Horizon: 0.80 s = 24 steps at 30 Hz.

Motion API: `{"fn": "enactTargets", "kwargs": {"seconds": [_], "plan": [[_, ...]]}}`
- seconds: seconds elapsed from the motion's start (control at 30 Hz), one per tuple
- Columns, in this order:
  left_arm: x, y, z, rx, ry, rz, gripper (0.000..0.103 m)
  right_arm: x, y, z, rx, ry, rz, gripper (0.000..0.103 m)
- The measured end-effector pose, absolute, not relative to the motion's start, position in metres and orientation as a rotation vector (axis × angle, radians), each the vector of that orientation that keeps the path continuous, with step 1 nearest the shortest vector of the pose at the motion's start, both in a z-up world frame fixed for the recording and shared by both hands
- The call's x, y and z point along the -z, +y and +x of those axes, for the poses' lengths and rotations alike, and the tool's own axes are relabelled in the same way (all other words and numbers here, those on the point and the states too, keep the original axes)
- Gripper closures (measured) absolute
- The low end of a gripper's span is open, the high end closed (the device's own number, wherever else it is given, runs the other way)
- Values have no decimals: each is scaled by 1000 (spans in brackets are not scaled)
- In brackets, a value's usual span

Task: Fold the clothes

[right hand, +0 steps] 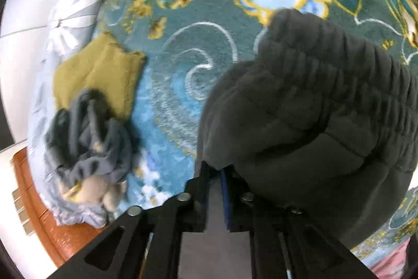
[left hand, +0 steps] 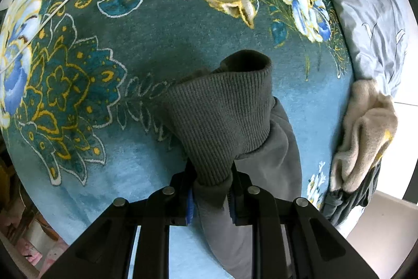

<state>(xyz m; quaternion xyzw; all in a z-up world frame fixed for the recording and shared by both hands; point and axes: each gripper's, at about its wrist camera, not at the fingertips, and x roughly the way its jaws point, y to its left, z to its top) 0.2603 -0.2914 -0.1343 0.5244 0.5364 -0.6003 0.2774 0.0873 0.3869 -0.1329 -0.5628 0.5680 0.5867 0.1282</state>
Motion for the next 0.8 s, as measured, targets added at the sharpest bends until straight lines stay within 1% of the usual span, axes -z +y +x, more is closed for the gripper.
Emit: {"fn": "enactTargets", "kwargs": {"seconds": [0.03,0.07,0.13,0.23,0.37,0.4,0.47,0.5,0.57,0.63,0.77,0.8], "plan": [[133,-291,259,1613,1433,1409,82,123,389,91,-1764,1680,-1615,68],[133,-291,258,1615,1426,1411,82,112,392,94,-1824,1707,-1590,67],[131,-291,254,1618,1420,1412,82,87,400,108,-1974,1700,-1533,67],[131,-293,251,1611,1417,1422,82,75,411,137,-2072,1589,-1546,66],[127,-294,247,1612,1402,1426,82,91,417,153,-2043,1396,-1680,66],[124,-294,245,1615,1396,1425,82,100,422,153,-2019,1378,-1680,66],[120,-294,241,1621,1383,1423,82,118,433,152,-1966,1355,-1664,67],[117,-294,239,1625,1376,1422,82,131,438,150,-1921,1333,-1679,71],[112,-294,236,1631,1363,1420,82,144,437,144,-1890,1256,-1729,72],[108,-294,232,1637,1350,1418,82,144,431,140,-1903,1179,-1756,73],[96,-293,224,1661,1317,1410,82,122,425,142,-1963,1106,-1805,73],[87,-290,219,1693,1278,1408,82,113,424,146,-1994,1093,-1805,70]]}}
